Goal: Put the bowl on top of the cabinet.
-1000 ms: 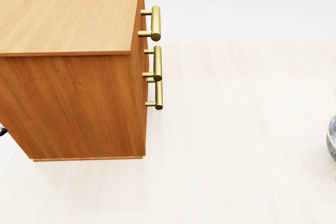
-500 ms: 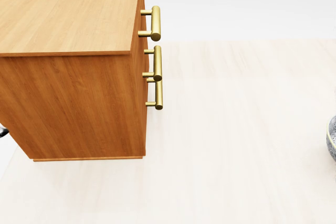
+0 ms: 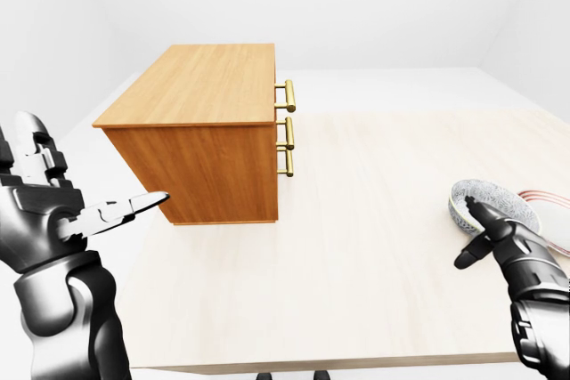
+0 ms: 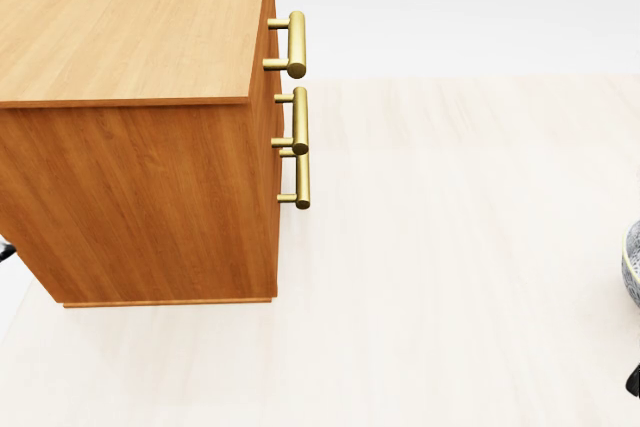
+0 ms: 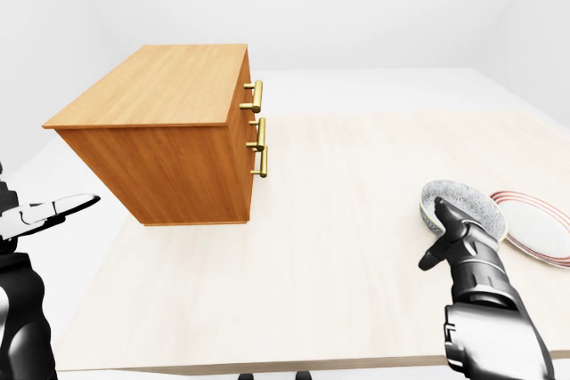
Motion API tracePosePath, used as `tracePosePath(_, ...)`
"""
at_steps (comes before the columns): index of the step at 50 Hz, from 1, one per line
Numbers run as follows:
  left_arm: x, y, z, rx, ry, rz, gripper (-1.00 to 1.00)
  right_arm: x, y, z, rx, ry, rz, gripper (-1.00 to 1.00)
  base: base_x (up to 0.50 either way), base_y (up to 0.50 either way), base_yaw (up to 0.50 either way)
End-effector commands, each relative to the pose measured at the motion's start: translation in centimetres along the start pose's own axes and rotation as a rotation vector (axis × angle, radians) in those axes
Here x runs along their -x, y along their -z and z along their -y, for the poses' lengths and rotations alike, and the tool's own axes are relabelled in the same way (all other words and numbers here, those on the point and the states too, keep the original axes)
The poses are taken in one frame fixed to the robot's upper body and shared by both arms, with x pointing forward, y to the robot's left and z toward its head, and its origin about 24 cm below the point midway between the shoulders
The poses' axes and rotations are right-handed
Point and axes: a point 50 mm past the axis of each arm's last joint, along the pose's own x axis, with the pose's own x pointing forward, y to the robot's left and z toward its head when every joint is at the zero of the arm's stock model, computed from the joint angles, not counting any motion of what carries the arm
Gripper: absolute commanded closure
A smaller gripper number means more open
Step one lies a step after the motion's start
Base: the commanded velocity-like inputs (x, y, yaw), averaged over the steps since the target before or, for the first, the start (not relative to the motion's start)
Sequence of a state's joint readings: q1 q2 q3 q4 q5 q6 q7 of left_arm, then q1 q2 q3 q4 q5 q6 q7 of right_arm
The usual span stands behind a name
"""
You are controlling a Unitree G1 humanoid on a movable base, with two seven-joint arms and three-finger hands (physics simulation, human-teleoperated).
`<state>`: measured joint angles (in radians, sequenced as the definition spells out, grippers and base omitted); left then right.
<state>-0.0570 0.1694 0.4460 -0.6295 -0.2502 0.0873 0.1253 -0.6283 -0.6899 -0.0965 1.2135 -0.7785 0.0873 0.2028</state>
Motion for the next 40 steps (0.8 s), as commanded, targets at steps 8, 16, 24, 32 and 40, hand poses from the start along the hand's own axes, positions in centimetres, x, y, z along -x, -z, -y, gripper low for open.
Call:
tracePosePath(8,-0.1,1.5,0.0,0.008,-0.016,-0.059,-1.00,-0.2,2.1,-3.3,0.003,-0.075,-0.078,-1.00,0.00,0.00,0.00)
tracePosePath(16,-0.1,1.4,0.0,0.007,-0.016,-0.056,-1.00,-0.1,2.5,-3.6,-0.008,-0.075,-0.088,-0.91,0.00,0.00,0.00)
tracePosePath(24,0.0,1.4,-0.1,0.007,-0.017,-0.059,-1.00,-0.1,2.7,-3.6,-0.018,-0.069,-0.091,1.00,0.00,0.00,0.00)
tracePosePath(32,0.0,1.4,-0.1,0.007,-0.019,-0.059,-1.00,-0.1,2.8,-2.9,-0.014,-0.061,-0.091,1.00,0.00,0.00,0.00)
tracePosePath(40,0.0,1.4,-0.1,0.006,-0.017,-0.059,-1.00,-0.1,2.2,-1.5,0.002,-0.043,-0.075,1.00,0.00,0.00,0.00)
